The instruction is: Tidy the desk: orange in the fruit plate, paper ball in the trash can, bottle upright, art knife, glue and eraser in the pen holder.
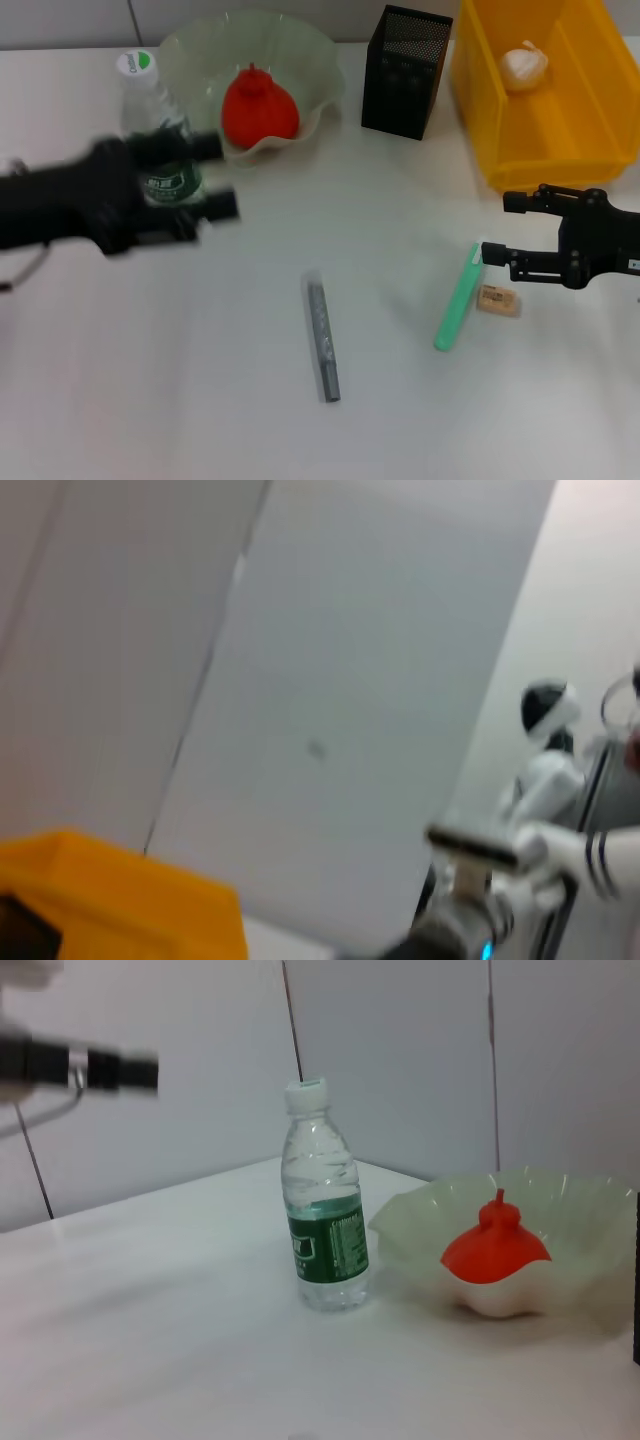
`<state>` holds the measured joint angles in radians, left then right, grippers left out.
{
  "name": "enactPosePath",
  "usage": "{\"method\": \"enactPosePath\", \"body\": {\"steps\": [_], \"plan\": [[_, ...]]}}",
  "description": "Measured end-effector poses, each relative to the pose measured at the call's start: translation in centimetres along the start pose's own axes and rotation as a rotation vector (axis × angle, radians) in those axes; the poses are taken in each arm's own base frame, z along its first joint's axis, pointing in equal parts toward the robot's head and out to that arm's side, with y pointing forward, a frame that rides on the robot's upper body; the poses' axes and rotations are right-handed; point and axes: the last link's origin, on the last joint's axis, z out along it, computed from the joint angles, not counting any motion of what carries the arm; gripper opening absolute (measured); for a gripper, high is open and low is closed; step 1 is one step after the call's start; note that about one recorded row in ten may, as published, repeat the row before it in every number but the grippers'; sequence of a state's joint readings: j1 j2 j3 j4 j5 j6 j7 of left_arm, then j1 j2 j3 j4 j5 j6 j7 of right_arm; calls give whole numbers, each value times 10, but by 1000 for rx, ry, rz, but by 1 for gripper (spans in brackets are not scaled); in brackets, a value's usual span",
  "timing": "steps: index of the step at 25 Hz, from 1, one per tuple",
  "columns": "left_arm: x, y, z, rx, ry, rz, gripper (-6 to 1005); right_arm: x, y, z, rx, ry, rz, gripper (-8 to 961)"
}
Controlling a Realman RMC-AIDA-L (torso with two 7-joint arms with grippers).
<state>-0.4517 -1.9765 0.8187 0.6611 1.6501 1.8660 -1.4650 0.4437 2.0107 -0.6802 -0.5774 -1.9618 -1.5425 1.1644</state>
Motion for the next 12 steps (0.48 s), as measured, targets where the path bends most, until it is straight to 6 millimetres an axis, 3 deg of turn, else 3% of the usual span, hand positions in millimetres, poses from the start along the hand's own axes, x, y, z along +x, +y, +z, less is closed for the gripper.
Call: {"method": "enactPosePath", "body": {"steps": [3,12], "plan": [[-30,0,10,44,-75,32,807,-2,-1,0,-2,0,6,786],[-80,0,11,116,-153,143,807,-3,-3,-1,-1,1,22,785]]}}
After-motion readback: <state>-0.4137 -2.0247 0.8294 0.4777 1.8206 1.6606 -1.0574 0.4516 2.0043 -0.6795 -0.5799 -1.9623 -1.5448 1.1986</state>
